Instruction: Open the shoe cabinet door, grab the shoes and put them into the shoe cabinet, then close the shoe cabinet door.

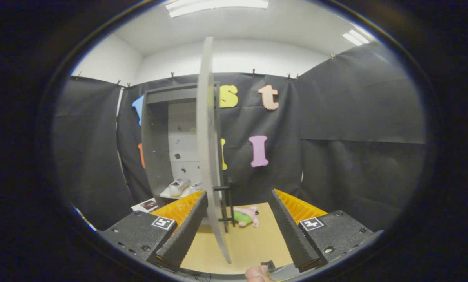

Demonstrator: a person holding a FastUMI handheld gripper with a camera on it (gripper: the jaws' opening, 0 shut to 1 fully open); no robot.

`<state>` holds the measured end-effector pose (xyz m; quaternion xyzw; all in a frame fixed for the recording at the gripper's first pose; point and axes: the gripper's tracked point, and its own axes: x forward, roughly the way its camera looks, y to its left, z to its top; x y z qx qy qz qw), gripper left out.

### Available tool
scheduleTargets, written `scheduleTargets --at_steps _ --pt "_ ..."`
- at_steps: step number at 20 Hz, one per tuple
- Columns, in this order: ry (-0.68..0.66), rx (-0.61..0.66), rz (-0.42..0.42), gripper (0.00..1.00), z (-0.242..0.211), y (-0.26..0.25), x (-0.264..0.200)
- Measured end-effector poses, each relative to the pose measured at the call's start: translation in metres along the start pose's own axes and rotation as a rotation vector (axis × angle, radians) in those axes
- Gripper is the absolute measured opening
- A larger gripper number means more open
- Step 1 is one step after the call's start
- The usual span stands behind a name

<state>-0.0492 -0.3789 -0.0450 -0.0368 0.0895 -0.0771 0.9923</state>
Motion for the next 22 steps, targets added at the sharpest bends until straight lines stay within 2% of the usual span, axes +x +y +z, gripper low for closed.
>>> scheduleTargets --at_steps 5,10,11,16,22 --pt "0.071 0.035 -0.063 0.99 -0.017 -0.034 0.046" --pt "0.106 0.035 -0.022 0.98 -0.029 -0.019 0.073" --pt "0.103 0.023 -0.001 0.98 -0.028 -0.009 0.075" --pt "0.056 -0.117 -0.022 0.95 -0.022 0.011 0.072" --pt "0.095 -0.022 -0.005 0.95 -0.03 0.051 0.063"
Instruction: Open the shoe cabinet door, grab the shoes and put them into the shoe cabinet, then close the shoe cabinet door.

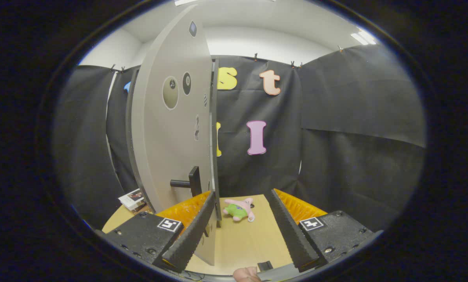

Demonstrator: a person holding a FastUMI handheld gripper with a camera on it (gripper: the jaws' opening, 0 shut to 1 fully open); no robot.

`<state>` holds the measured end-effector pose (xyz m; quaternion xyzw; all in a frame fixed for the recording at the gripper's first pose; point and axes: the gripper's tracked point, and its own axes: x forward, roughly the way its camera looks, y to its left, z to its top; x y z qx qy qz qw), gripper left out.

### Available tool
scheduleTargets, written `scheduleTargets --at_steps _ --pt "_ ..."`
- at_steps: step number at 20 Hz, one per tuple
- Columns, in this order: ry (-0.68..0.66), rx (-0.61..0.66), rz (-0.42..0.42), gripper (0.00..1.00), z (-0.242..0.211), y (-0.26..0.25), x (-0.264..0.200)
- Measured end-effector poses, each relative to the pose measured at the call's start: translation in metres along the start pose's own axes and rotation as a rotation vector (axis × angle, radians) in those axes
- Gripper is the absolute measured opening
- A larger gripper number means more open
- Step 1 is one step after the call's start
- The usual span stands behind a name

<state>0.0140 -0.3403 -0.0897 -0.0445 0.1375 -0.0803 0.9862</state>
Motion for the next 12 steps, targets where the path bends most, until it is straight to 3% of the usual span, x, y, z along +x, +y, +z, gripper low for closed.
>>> scheduleTargets --at_steps 6,12 --pt "-0.034 0.018 -0.015 0.95 0.005 0.054 -0.001" --pt "-0.008 0.004 0.126 0.95 0.006 0.153 0.023"
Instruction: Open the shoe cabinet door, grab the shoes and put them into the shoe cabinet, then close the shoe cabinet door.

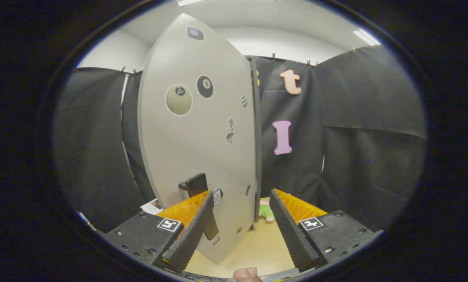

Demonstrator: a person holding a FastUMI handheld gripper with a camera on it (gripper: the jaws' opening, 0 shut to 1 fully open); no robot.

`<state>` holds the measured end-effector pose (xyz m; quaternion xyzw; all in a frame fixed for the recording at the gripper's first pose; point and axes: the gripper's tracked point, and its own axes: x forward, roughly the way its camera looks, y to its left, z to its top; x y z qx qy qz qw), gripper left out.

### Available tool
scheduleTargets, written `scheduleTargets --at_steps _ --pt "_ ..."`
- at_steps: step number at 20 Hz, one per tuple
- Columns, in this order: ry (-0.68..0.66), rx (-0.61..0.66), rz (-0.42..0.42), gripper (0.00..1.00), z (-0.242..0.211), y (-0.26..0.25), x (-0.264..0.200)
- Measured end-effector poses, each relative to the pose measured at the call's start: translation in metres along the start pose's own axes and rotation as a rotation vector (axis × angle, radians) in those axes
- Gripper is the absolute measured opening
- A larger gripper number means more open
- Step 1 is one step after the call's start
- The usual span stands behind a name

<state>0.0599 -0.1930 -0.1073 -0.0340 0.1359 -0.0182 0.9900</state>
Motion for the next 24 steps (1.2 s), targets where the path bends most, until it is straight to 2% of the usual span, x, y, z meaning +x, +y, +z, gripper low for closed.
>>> scheduleTargets --at_steps 2,5,8,13,24 --pt "0.007 -0.003 0.041 0.95 0.001 0.036 0.016" --pt "0.058 -0.009 0.162 0.95 -0.007 0.105 0.039" --pt "0.05 0.024 0.183 0.96 0.003 0.133 0.037" --pt "0.033 0.001 0.185 0.96 0.013 0.139 0.021" --pt "0.085 0.016 0.197 0.96 0.015 0.108 -0.015"
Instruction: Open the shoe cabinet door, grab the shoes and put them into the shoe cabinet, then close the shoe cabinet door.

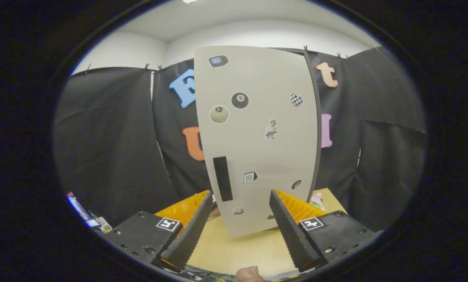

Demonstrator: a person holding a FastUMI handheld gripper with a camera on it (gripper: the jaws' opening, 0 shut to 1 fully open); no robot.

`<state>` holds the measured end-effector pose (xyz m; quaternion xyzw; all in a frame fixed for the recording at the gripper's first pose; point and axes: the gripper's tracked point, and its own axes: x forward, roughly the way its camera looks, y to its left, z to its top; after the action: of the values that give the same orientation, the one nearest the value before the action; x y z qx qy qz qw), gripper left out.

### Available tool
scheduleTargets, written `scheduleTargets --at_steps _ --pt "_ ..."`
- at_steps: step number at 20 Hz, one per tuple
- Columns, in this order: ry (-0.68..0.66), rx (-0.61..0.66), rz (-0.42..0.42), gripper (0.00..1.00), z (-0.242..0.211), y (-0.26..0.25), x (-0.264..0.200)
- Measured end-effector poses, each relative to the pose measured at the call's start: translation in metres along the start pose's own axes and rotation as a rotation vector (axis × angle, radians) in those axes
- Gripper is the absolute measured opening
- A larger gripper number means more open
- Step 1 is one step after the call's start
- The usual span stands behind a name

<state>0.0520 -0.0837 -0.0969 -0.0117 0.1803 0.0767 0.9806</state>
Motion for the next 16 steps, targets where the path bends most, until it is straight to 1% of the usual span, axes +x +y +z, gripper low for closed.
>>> scheduleTargets --at_steps 2,5,9,14,16 --pt "-0.01 -0.004 0.011 0.96 0.003 -0.007 -0.014" --pt "-0.054 -0.02 -0.011 0.96 0.018 -0.028 -0.034" --pt "-0.073 -0.01 -0.01 0.96 0.023 -0.042 -0.055" --pt "-0.103 -0.018 -0.028 0.96 0.029 -0.056 -0.062" --pt "-0.093 -0.02 -0.029 0.96 0.026 -0.056 -0.061"
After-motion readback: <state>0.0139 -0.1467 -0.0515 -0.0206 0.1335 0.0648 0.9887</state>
